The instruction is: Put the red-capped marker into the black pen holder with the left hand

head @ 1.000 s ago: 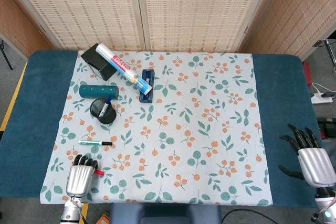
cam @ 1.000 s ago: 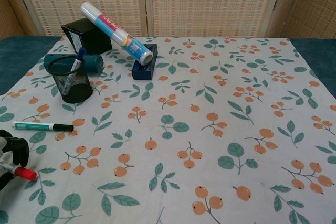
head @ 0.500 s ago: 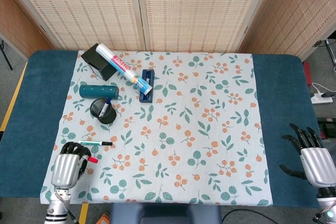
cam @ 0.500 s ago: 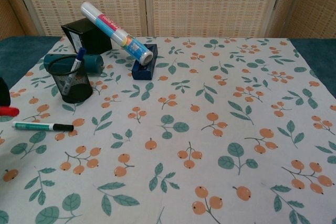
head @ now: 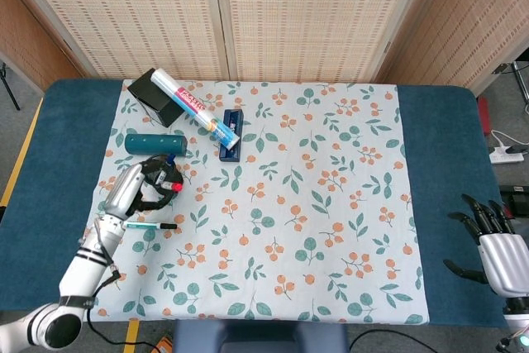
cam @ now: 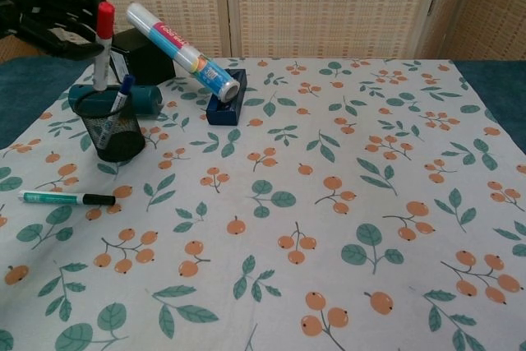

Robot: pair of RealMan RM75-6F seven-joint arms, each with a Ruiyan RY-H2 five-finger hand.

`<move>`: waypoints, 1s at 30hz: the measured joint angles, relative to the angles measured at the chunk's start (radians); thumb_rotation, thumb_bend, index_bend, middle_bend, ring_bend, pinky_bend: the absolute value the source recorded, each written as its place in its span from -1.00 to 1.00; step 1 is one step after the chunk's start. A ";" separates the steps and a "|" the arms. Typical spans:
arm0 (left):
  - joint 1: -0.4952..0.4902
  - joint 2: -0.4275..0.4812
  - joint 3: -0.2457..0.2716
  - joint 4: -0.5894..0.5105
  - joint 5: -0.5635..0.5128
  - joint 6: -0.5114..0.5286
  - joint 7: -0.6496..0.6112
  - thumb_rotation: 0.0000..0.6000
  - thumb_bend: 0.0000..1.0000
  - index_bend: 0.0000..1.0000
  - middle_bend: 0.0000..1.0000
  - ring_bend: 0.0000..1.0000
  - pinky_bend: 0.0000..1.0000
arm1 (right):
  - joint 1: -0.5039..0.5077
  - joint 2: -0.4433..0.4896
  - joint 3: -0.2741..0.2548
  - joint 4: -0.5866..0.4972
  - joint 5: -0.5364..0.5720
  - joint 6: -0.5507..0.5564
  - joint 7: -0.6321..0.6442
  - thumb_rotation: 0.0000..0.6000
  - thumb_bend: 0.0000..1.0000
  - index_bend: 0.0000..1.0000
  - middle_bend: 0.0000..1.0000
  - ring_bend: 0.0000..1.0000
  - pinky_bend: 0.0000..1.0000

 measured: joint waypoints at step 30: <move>-0.193 -0.147 0.045 0.460 -0.084 -0.183 -0.191 1.00 -0.30 -0.08 -0.07 -0.56 -0.58 | -0.001 -0.005 0.007 -0.004 0.020 -0.009 -0.027 1.00 -1.00 -0.48 -0.93 -0.78 -0.90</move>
